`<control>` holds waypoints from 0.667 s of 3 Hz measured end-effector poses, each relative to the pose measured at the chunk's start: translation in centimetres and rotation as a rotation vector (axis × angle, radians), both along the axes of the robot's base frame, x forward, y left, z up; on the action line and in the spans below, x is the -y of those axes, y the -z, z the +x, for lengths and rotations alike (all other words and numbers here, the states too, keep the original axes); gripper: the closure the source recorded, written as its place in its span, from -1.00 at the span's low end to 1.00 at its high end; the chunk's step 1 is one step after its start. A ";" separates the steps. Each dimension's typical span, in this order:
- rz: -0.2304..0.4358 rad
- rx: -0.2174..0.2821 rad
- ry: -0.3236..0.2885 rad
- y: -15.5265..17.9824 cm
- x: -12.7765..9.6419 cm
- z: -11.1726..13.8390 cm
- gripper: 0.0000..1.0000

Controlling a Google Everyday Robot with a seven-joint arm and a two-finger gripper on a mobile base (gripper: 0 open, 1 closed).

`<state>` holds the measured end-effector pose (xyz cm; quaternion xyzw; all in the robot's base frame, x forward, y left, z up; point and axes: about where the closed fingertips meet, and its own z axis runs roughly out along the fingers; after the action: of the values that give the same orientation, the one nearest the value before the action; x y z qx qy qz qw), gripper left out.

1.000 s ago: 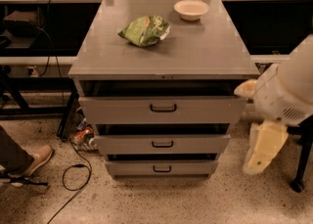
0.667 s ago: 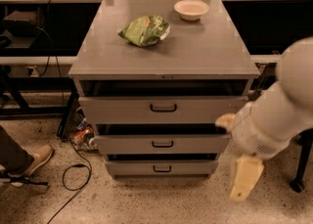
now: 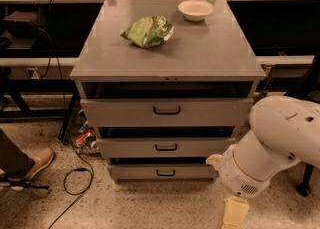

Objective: Open middle drawer

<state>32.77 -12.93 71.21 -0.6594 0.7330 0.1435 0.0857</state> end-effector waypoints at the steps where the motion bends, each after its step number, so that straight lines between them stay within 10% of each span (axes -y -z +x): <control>1: 0.022 -0.015 -0.012 2.5 -0.2 0.3 -1.00; 2: 0.039 0.001 -0.019 7.6 -0.4 2.9 -1.00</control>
Offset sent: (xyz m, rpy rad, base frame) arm 0.0631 0.0073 -0.1349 0.0695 -0.0329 0.0145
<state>35.65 -12.51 63.62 -0.6644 0.7238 0.1582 0.0979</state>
